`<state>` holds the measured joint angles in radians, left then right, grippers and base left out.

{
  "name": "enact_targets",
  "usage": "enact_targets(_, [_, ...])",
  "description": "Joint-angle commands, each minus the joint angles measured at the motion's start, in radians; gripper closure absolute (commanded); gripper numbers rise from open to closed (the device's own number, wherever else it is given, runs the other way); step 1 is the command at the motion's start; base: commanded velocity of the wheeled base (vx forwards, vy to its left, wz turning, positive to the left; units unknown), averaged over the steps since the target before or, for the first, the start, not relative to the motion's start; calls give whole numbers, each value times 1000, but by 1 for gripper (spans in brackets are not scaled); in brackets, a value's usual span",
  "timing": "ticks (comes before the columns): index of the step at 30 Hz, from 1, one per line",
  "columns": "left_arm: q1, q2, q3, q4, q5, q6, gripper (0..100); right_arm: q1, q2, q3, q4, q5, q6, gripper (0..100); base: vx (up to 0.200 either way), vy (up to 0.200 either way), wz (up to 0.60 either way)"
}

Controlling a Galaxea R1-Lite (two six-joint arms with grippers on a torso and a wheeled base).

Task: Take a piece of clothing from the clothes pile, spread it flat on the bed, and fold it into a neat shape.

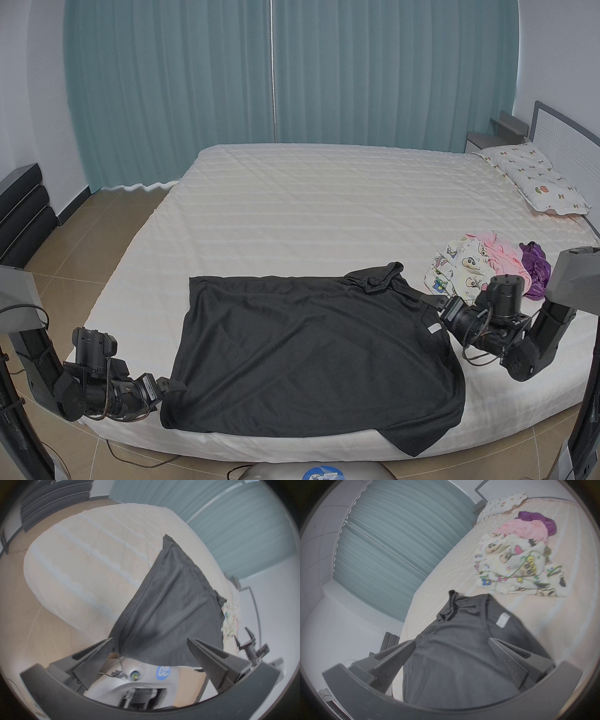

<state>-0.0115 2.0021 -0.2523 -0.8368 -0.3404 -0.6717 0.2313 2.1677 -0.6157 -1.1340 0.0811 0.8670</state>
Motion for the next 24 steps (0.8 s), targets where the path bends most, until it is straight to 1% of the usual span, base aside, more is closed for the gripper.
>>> enact_targets(1, [4, -19, -61, -1, -22, -106, 0, 80, 47, -114, 54, -40, 35, 0, 200, 0, 0])
enact_targets(2, [4, -22, -56, -4, -25, -172, 0, 71, 78, -147, 53, -35, 36, 0, 200, 0, 0])
enact_targets(3, [4, -20, -56, -4, -26, -177, 0, 69, 83, -156, 56, -35, 38, 0, 200, 0, 0])
enact_targets(4, [2, -11, -51, -4, -37, -187, 0, 59, 121, -208, 62, -35, 40, 0, 200, 0, 0])
enact_targets(7, [1, -6, -47, -8, -42, -189, 0, 56, 169, -259, 82, -38, 40, 0, 0, 0, 0])
enact_targets(10, [2, 0, -48, -19, -43, -192, 0, 60, 235, -369, 148, -41, 40, 0, 0, 0, 0])
enact_targets(11, [2, 0, -47, -19, -43, -192, 0, 60, 238, -375, 151, -41, 40, 0, 0, 0, 0])
enact_targets(12, [2, 0, -47, -21, -43, -192, 0, 60, 262, -446, 195, -40, 41, 0, 0, 0, 0])
enact_targets(16, [2, 0, -47, -21, -43, -192, 0, 63, 324, -591, 295, -40, 43, 0, 0, 0, 0])
enact_targets(19, [2, 0, -47, -21, -45, -193, 0, 68, 362, -656, 341, -40, 44, 0, 0, 0, 0])
enact_targets(24, [1, 0, -47, -21, -45, -193, 0, 56, 383, -710, 359, -35, 44, 0, 0, 0, 0])
